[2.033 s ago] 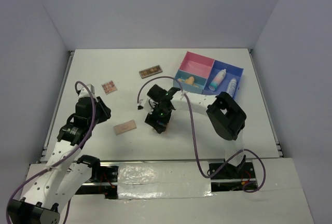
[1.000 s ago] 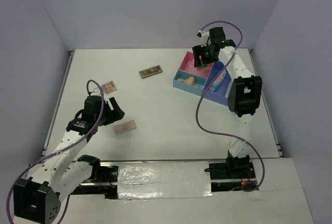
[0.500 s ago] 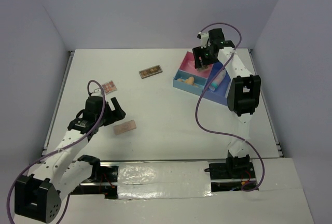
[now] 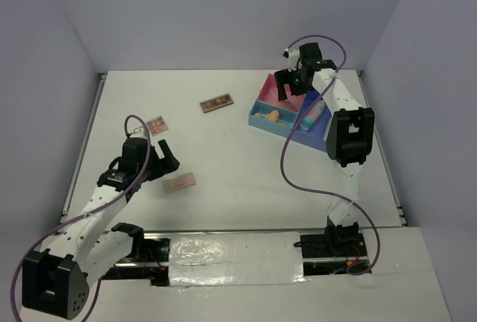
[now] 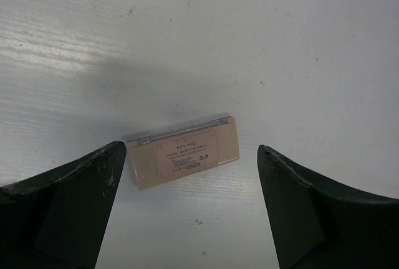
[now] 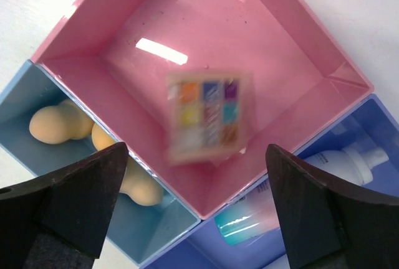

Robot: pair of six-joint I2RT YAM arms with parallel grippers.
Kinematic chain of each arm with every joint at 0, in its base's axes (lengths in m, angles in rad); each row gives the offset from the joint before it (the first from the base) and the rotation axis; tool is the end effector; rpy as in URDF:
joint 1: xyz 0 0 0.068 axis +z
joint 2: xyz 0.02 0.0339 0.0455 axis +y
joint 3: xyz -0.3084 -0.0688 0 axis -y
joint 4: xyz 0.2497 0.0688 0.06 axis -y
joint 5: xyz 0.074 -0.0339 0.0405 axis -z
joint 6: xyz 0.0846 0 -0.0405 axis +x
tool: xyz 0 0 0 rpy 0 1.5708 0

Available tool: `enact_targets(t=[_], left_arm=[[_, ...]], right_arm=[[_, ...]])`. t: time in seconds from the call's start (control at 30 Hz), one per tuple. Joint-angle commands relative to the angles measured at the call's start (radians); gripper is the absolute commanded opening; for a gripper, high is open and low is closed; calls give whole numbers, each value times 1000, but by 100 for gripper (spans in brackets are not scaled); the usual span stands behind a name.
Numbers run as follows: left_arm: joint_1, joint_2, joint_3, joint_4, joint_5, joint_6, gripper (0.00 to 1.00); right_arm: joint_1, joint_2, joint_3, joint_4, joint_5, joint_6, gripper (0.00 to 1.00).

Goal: Organize the makeup

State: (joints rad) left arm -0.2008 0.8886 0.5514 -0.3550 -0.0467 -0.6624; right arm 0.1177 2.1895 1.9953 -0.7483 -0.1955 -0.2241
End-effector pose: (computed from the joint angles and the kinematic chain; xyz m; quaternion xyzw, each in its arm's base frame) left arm 0.1998 -0.0366 0.2257 -0.2166 0.8785 -0.1587 0.3950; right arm 0.5420 0.0806 0.2484 -0.1907 0.9276 0.0763 0.3120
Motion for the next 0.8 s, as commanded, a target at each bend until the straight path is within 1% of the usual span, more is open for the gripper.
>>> enact_targets(t=[0.0,0.13,0.3,0.4,0.47,0.5,0.53,0.57,0.6,0.63,0.67,0.7,0.73,0.77], left_arm=[[8,6,-1,21,5,-11,99],[11,3,2,13,5,-9,99],[12,-5,-1,2,2,-9,99],[14,-13,-4,-2,4,-14,99],[15,-17,-10,-2,4,-17,97],[15,-26,-11,-1,4,-23,93],[15,-34,-16,2,5,-26,90],[17,-42,-24,11,13,-28,82],[20,-59,-28,16,18,-32,75],[20,-65,-34,22,21,-34,66],[23,-72,-44,25,22,-37,46],[24,-83,-47,33,30,-40,36],[27,-85,-50,33,33,-42,26],[29,-86,-50,33,36,-43,9]], right_arm=[[-6,-51,0,26,-2,-3,100],[-4,-50,7,20,-2,0,99],[-3,-97,-7,29,-13,-9,100],[-1,-167,-38,65,-15,-29,100],[5,-267,-82,116,22,-53,100],[10,-311,-174,212,34,-93,100],[17,-421,-235,281,48,-107,99],[19,-482,-304,346,56,-115,100],[19,-537,-442,421,47,-116,99],[17,-627,-501,529,41,-104,100],[19,-660,-553,562,39,-90,100],[16,-677,-573,509,-60,-92,99],[13,-671,-552,438,-149,-139,92],[13,-660,-528,373,-229,-158,82]])
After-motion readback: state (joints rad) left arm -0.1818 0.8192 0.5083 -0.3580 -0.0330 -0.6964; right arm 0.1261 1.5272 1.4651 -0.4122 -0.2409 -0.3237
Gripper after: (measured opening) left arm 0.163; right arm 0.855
